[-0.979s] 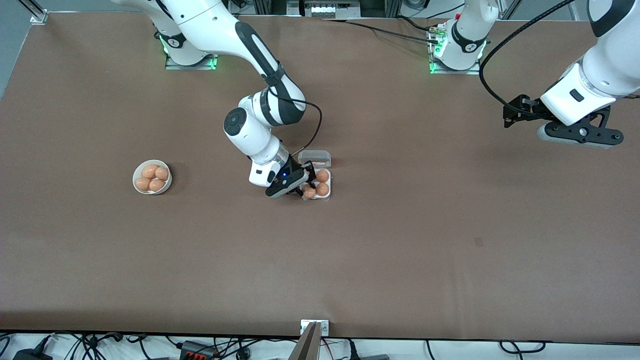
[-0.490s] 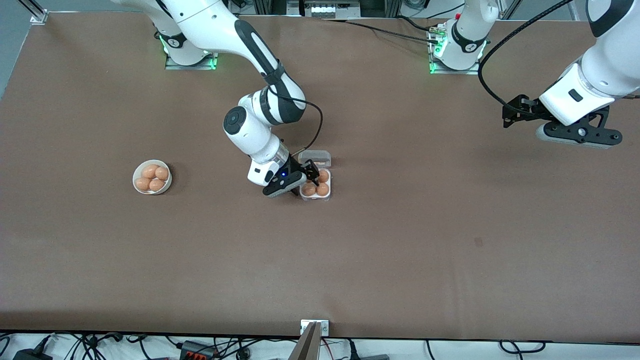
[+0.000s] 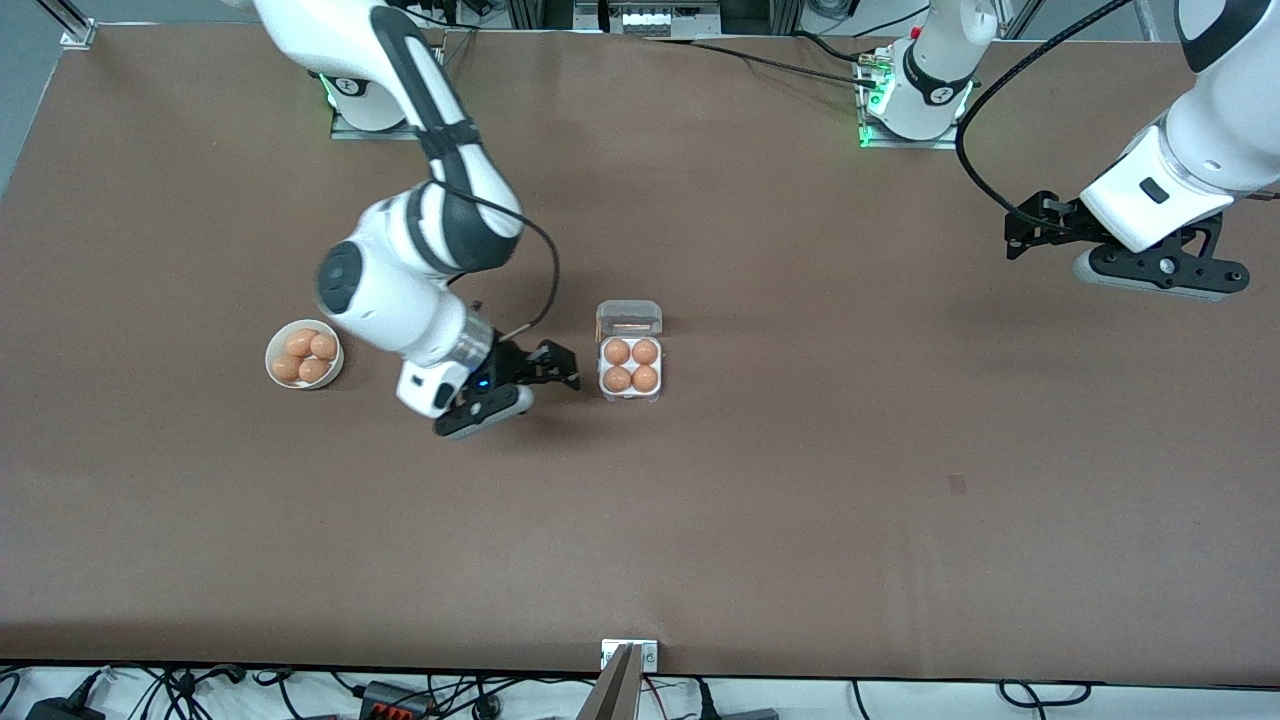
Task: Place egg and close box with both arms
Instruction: 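Withdraw the right gripper while the left gripper moves toward the carton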
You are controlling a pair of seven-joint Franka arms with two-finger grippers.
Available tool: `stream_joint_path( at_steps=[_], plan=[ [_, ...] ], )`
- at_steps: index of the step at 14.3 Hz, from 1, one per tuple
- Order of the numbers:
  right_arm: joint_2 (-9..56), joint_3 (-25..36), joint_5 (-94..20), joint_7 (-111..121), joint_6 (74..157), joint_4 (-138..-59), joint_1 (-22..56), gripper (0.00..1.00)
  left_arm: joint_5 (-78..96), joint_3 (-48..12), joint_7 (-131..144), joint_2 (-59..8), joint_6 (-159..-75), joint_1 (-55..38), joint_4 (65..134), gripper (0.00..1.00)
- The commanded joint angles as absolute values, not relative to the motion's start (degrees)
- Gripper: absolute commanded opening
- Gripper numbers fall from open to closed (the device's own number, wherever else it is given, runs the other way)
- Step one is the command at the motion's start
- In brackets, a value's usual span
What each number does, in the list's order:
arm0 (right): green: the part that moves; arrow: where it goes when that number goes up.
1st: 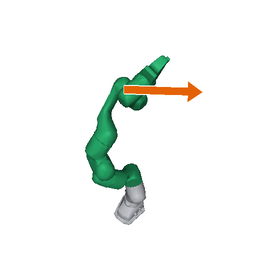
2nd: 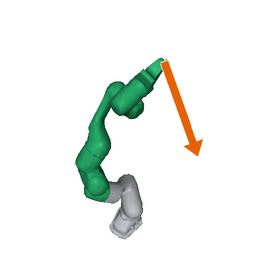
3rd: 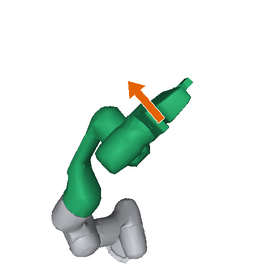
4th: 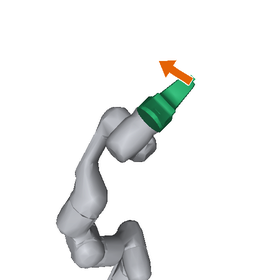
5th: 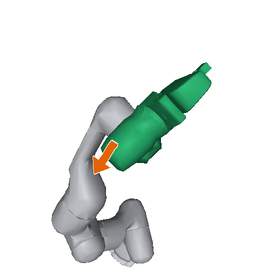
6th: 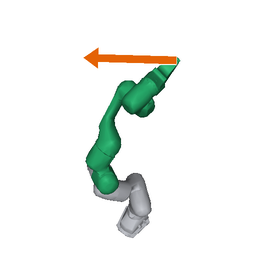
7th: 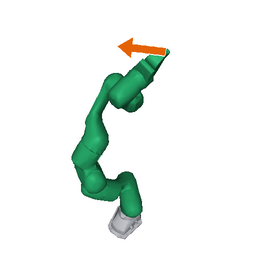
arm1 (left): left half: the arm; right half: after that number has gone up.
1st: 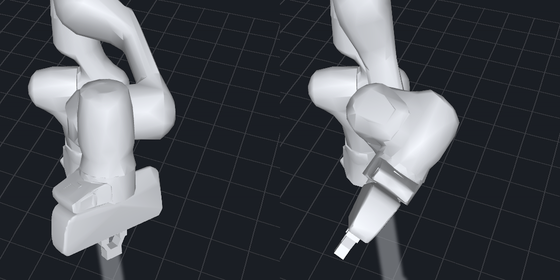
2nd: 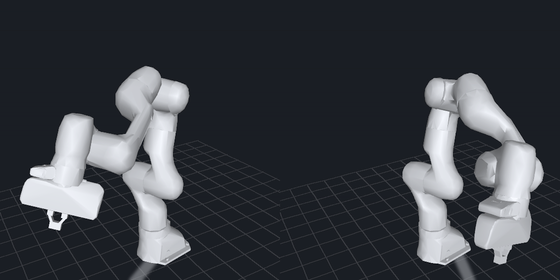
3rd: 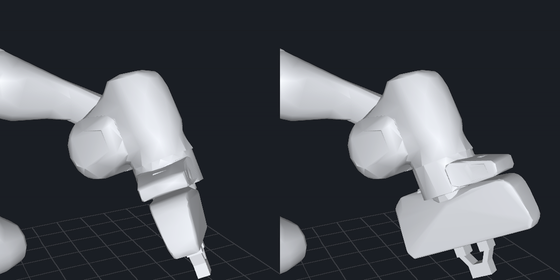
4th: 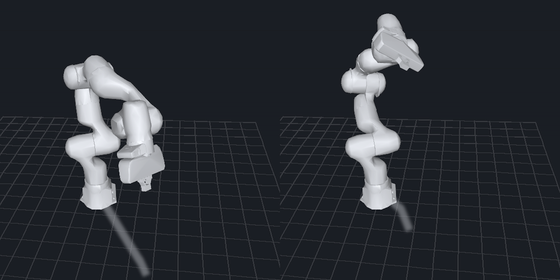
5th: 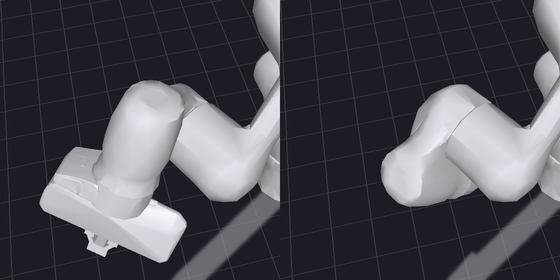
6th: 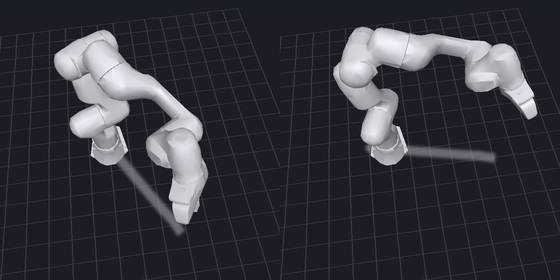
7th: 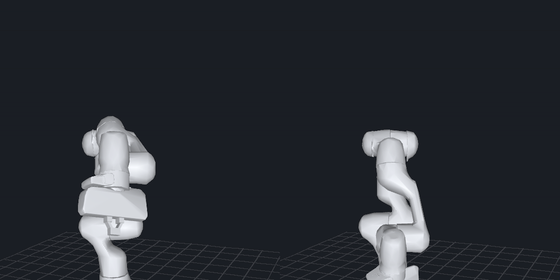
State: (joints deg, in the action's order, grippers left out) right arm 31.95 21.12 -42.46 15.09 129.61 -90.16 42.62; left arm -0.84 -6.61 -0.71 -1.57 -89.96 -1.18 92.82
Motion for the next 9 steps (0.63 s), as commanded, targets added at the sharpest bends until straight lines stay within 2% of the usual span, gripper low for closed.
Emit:
stream_joint_path(
  at_steps=[1,7,8,9],
  plan=[
    [32.96,24.07,-39.38,10.3,119.91,-82.11,41.93,1.0,-0.79,-6.86,-1.05,-2.72,-86.15,-0.97,89.74,1.0],
    [32.7,37.41,-39.46,5.98,100.67,-77.79,41.84,1.0,-0.97,-6.86,-1.32,-5.79,-85.25,-0.88,88.59,1.0],
    [32.7,39.79,-39.55,5.98,98.55,-77.35,41.75,1.0,-0.97,-6.86,-1.06,-7.89,-85.17,-1.05,88.42,1.0],
    [32.7,41.47,-39.55,5.89,97.13,-77.17,41.66,1.0,-0.88,-6.86,-1.14,-8.87,-84.82,-0.97,87.9,0.72]
  ],
)
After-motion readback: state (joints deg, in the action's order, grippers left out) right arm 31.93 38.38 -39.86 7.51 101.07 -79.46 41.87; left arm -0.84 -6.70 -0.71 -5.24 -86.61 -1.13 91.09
